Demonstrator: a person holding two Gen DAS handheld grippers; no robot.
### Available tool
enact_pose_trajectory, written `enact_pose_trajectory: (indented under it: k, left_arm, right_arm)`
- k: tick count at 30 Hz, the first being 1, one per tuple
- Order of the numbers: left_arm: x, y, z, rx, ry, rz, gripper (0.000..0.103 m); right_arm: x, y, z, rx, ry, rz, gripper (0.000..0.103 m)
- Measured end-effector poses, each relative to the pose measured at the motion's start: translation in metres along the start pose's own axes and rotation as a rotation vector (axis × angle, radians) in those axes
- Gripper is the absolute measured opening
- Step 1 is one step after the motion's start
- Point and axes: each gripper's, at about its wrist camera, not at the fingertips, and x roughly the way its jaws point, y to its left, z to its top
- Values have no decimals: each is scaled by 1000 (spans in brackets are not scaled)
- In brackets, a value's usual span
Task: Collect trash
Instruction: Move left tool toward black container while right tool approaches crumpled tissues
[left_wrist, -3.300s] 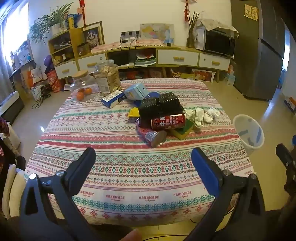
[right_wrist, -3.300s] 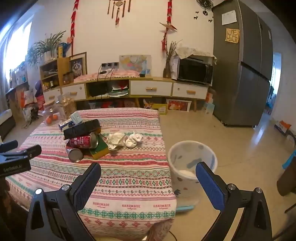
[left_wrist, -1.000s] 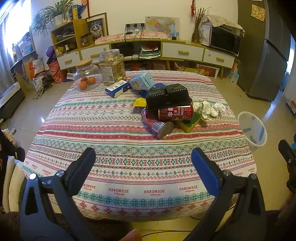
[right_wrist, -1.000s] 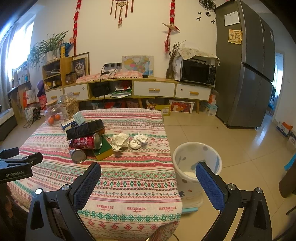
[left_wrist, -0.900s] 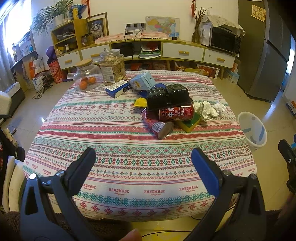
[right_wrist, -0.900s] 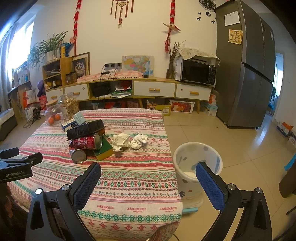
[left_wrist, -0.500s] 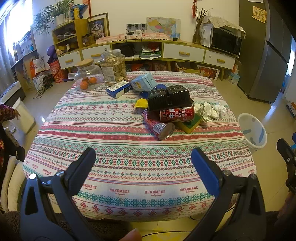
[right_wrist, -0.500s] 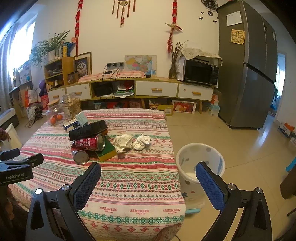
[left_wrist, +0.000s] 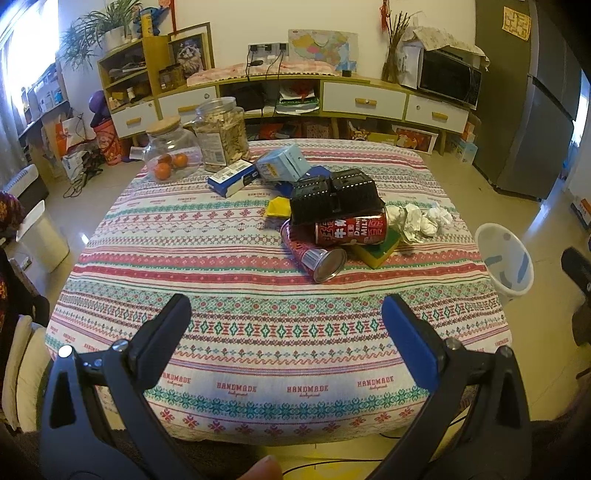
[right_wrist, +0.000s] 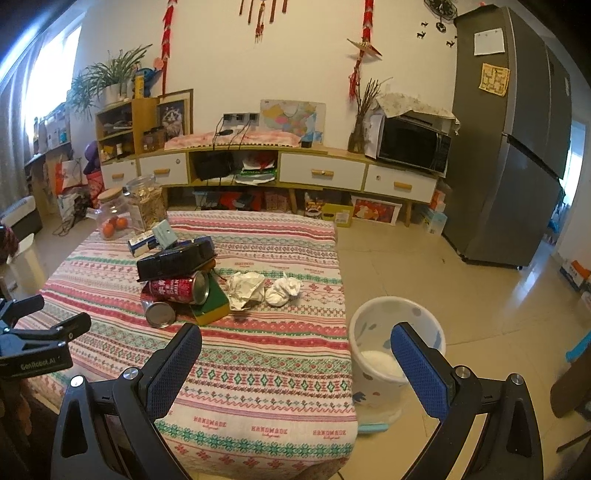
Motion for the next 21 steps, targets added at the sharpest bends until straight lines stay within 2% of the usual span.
enact_pose_trajectory:
  k: [7, 14, 17, 21]
  left_arm:
    - [9, -7, 16, 32, 16, 1, 102]
    - [31, -16, 44, 82, 65, -9, 103]
    - [48, -21, 59, 106, 116, -23, 102]
    - [82, -21, 82, 89, 219, -117, 102]
  right_arm:
    - [23, -12, 14, 8, 51, -5, 103]
    - [51, -22, 25, 29, 116, 8, 103]
    - [68, -24, 30, 31, 153, 13, 103]
    - [93, -28, 35, 32, 211, 26, 103]
